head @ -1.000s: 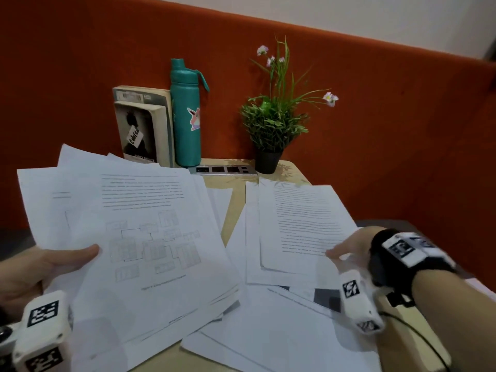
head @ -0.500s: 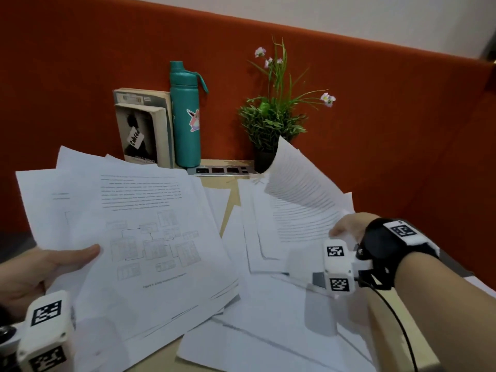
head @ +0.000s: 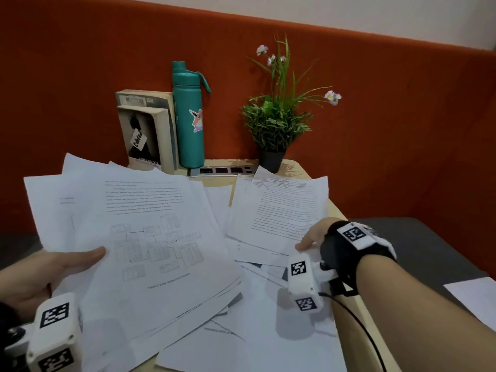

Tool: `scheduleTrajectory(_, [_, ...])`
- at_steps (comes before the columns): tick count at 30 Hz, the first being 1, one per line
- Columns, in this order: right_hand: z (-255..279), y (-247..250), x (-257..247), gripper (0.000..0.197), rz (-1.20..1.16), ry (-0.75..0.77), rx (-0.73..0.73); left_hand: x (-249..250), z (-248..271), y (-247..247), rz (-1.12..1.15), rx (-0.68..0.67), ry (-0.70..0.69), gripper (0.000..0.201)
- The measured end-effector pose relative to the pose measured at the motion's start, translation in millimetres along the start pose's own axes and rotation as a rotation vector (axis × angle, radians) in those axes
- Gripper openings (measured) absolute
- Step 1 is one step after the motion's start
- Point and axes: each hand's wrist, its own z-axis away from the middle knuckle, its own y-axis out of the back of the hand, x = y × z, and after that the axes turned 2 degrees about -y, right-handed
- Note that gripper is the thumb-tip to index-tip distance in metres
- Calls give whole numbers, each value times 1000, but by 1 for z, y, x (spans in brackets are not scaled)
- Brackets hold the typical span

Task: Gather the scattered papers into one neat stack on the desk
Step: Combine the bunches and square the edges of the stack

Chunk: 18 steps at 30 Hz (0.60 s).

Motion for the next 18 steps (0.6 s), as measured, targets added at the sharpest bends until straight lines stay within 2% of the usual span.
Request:
scheduleTrajectory(1, [-3,4,1,58,-49,15,0,0,2,-2,5,11,-44,36])
scheduleTrajectory(2, [-4,9,1,48,-125,-1,-15,1,5,-2,12,13,-61,32])
scheduleTrajectory(5, [-4,23,11,52,-310,1,42,3,16,-7,61,34,-121,17])
scheduleTrajectory(7, [1,33,22,50,-350,-17,10,4,18,-9,52,36,-124,17])
scheduleTrajectory(9, [10,45,28,36,-401,-25,3,7,24,-14,27,46,-110,18])
scheduleTrajectory(12, [22,66,37,8,-571,69,41,9,27,-13,-14,110,-124,10])
scheduleTrajectory(15, [24,78,43,29,-659,207,148,12,26,-16,-108,146,-138,15])
scheduleTrajectory(18, [27,77,41,27,-700,244,200,15,24,-19,-130,127,-109,16])
